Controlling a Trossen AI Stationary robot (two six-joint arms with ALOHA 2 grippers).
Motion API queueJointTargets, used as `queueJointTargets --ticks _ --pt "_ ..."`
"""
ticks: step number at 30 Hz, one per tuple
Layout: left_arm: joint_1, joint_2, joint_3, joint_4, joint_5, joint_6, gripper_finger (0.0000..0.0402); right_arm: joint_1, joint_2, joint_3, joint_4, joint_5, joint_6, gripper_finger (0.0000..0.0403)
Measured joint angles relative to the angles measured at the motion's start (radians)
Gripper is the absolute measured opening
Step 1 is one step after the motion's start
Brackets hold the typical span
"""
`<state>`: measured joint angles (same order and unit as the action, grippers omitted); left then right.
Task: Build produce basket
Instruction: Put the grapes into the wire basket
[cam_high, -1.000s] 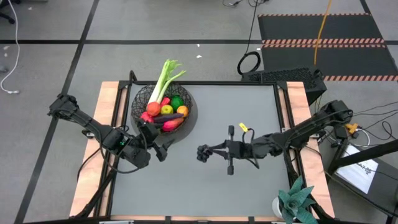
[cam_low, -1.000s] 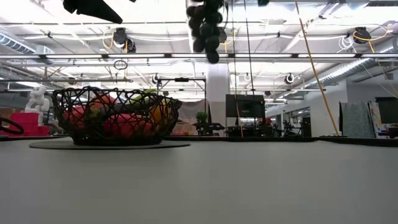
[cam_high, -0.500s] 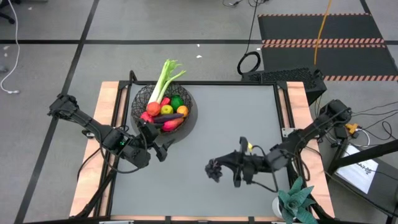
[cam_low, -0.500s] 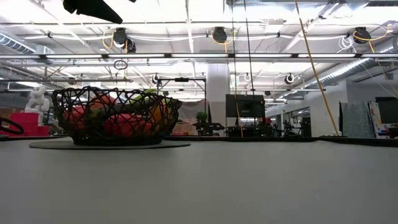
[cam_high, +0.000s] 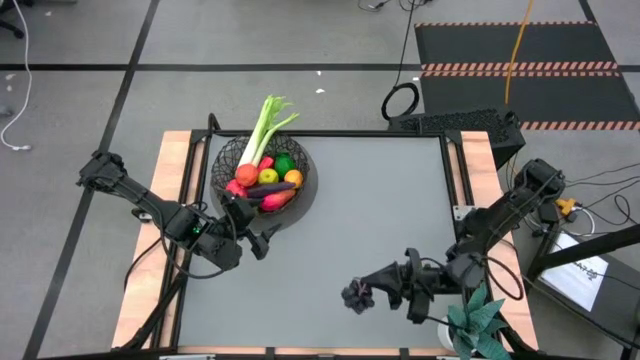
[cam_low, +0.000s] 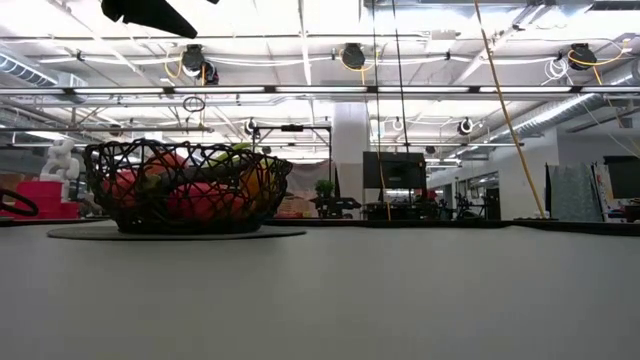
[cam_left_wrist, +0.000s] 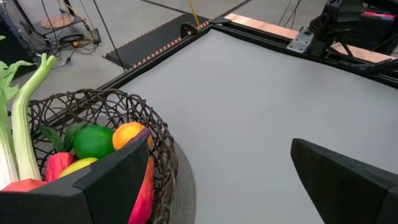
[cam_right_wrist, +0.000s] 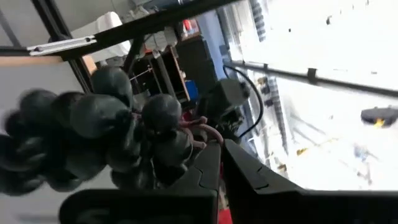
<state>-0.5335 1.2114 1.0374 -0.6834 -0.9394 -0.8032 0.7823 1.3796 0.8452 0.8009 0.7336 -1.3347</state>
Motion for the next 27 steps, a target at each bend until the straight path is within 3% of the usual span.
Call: queueJointTargets --ticks 7,19,27 --pt "0.0 0.0 0.0 0.0 0.0 0.0 0.039 0.032 0.0 0.0 0.003 -0.001 -0.095 0.0002" --pt "0.0 0.0 0.0 0.0 0.0 -0.001 0.039 0.033 0.0 0.0 0.012 -0.001 -0.091 0.0002" --pt "0.0 0.0 0.0 0.001 0.0 -0.003 0.039 0.001 0.0 0.0 0.104 0.009 0.172 0.0002"
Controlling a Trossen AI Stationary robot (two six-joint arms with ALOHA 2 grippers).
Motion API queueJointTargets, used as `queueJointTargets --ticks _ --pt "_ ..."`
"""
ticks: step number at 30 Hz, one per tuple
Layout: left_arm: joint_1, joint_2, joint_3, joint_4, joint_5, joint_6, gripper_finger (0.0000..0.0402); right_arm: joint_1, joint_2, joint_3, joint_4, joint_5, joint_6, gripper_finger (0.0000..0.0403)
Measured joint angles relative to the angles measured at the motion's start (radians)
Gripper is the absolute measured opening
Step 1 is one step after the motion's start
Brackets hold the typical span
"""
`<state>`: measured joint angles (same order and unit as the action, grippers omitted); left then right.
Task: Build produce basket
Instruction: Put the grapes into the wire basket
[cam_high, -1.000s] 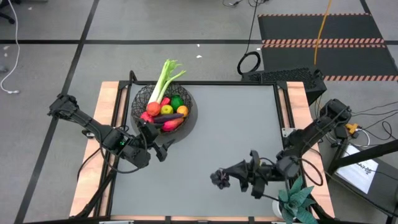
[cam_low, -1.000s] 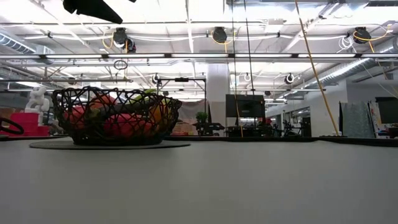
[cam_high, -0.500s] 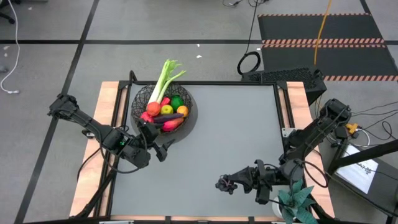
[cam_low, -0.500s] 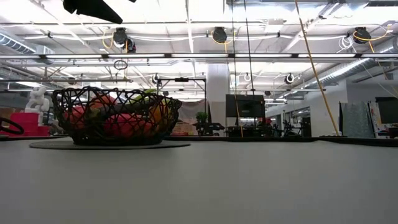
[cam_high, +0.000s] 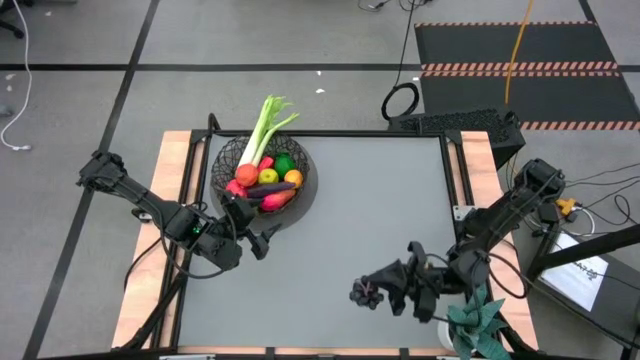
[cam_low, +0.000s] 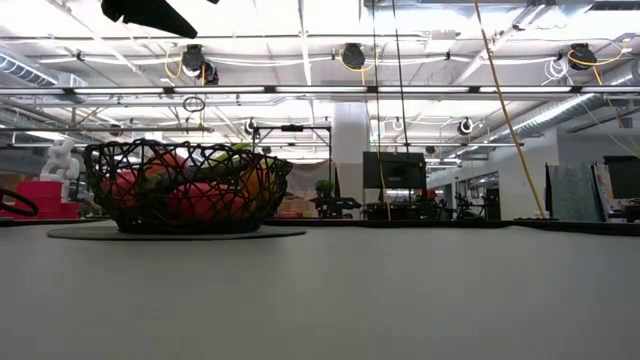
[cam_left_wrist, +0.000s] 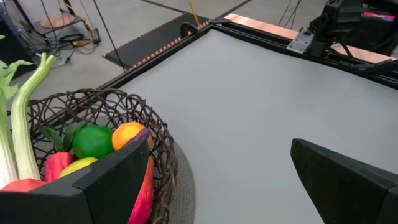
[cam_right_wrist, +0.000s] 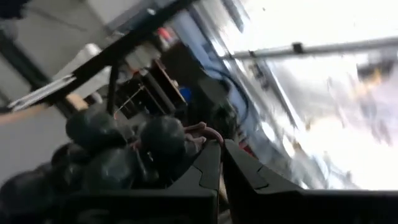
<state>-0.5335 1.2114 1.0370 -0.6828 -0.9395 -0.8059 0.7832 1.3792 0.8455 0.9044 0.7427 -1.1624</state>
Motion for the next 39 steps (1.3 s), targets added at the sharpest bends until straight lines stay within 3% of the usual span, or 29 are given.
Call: queueJointTargets --ticks 8,12,18,24,29,36,39 --pt "0.0 0.0 0.0 0.005 0.0 0.0 0.039 -0.1 0.0 0.0 0.034 0.227 0.468 0.0002" --pt "0.0 0.0 0.0 0.006 0.0 0.0 0.039 -0.148 0.0 0.0 0.012 0.278 0.704 0.0002" --pt "0.0 0.0 0.0 0.006 0.0 0.003 0.039 -0.197 0.0 0.0 -0.096 0.259 0.988 0.0002" --pt "0.0 0.0 0.0 0.007 0.0 0.009 0.039 -0.252 0.0 0.0 -0.149 0.04 1.22 0.0002" --pt "0.0 0.0 0.0 0.007 0.0 0.009 0.039 -0.272 0.0 0.0 -0.16 -0.04 1.281 0.0002" --pt "0.0 0.0 0.0 0.091 0.0 0.06 0.039 -0.276 0.0 0.0 -0.198 -0.032 1.107 0.0002" --pt "0.0 0.01 0.0 0.208 -0.002 0.15 0.039 -0.285 0.0 0.0 -0.246 0.046 1.097 0.0002"
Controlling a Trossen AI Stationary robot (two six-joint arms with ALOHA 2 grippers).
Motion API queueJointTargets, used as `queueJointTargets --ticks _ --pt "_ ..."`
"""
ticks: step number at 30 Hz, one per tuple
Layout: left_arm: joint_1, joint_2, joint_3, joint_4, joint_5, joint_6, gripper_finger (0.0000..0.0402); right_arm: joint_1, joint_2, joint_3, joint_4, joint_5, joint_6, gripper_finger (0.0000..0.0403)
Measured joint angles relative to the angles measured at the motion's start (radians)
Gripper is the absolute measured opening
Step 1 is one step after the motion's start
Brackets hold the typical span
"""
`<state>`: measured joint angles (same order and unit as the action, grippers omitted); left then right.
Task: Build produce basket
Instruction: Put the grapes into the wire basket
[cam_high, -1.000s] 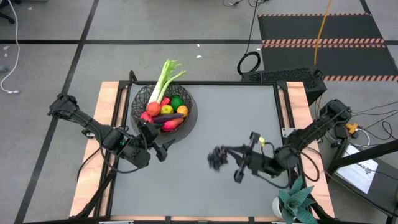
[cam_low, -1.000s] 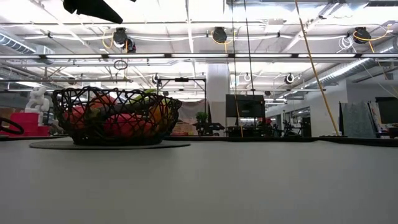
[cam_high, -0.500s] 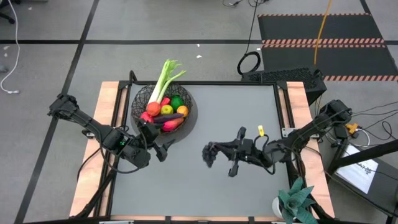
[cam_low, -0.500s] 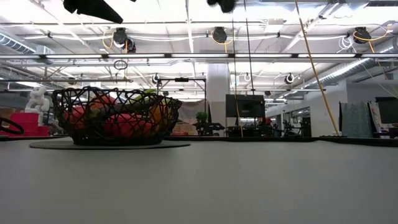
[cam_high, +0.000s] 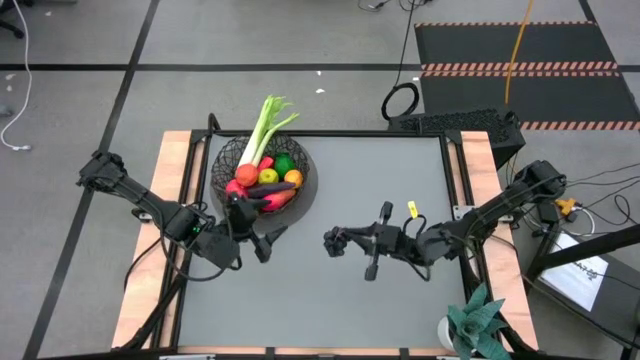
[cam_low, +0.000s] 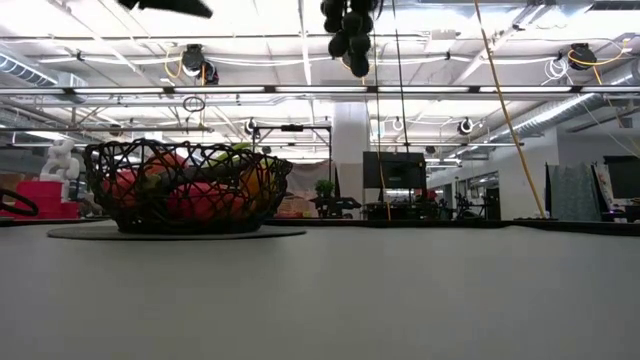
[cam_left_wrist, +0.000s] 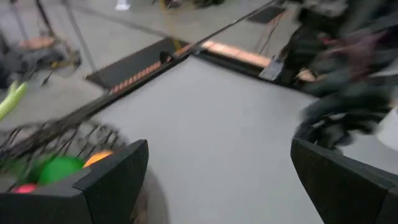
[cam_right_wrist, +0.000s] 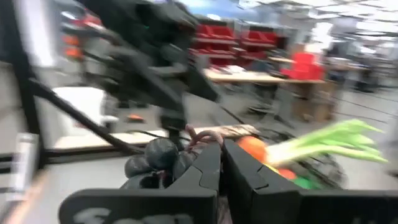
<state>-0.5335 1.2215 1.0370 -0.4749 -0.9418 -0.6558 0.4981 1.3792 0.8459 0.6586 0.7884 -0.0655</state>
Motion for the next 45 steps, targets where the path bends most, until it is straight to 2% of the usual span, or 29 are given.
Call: queueJointTargets --ticks 3,9,13,19,22,29,32,36,45 --pt "0.001 0.037 0.0 0.134 0.003 0.138 0.039 -0.012 0.001 0.0 -0.045 0.049 0.005 0.0002" --pt "0.017 0.136 0.0 0.428 0.002 0.422 0.039 -0.04 0.005 0.0 -0.117 0.048 0.059 0.0002" --pt "0.037 0.203 0.0 0.578 0.002 0.547 0.039 -0.048 0.006 0.0 -0.155 0.031 0.057 0.0002" --pt "0.081 0.29 0.0 0.758 0.001 0.643 0.039 -0.059 0.006 0.0 -0.17 -0.055 0.055 0.0002" --pt "0.097 0.316 0.0 0.806 0.004 0.68 0.039 -0.059 0.006 0.0 -0.178 -0.058 0.055 0.0002" --pt "0.156 0.337 0.0 0.825 0.199 0.641 0.039 -0.058 0.006 0.0 -0.201 -0.06 0.055 0.0002" --pt "0.169 0.341 0.0 0.818 0.236 0.627 0.0385 -0.058 0.006 0.0 -0.212 -0.06 0.055 0.0002" --pt "0.186 0.357 0.001 0.826 0.298 0.608 0.0348 -0.058 0.006 -0.001 -0.221 -0.06 0.06 0.0002" --pt "0.215 0.363 0.0 0.816 0.375 0.591 0.0208 -0.058 0.006 -0.001 -0.222 -0.06 0.058 0.0002"
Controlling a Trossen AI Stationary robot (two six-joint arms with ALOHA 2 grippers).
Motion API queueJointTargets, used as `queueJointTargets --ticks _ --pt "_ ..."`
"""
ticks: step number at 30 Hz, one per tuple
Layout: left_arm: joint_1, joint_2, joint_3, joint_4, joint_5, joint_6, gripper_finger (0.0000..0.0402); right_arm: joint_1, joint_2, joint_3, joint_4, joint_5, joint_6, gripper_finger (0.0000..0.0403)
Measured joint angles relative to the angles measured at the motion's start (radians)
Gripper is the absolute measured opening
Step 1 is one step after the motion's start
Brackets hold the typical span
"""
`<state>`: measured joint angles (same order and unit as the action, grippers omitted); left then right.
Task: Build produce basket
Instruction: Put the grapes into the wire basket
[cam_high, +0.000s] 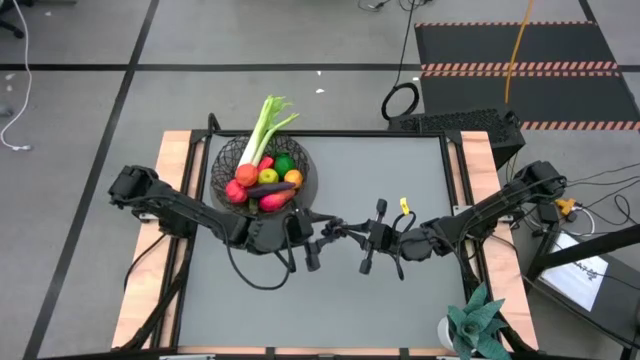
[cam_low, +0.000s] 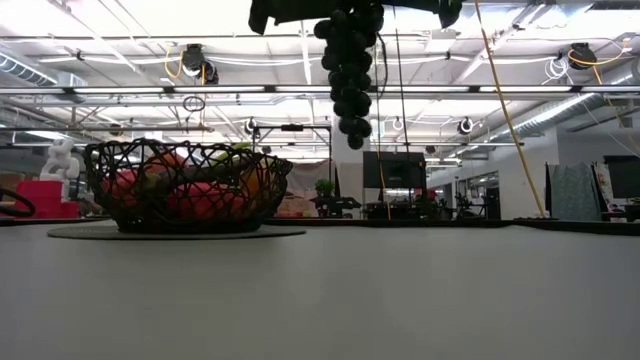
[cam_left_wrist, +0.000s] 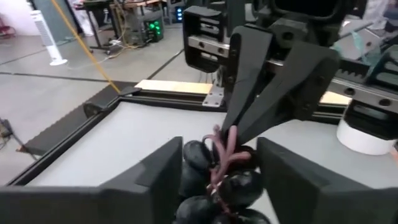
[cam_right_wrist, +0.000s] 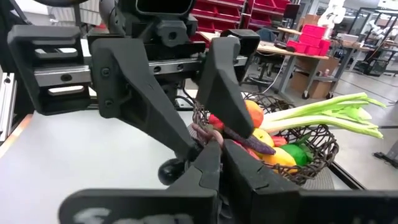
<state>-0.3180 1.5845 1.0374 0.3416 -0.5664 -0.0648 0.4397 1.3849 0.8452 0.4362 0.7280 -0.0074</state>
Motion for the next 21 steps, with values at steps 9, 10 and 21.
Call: queueJointTargets --ticks 9,10,21 --pt "0.0 0.0 0.0 -0.001 0.077 0.048 0.0067 0.0 0.0 0.0 -0.001 -0.001 -0.004 0.0002" --pt "0.0 0.0 0.0 -0.001 0.083 0.054 0.0049 0.001 0.0 0.0 -0.002 -0.002 -0.004 0.0002" --pt "-0.005 -0.009 0.0 -0.033 0.096 0.082 0.0007 0.006 0.0 -0.001 -0.002 -0.071 -0.037 0.0019"
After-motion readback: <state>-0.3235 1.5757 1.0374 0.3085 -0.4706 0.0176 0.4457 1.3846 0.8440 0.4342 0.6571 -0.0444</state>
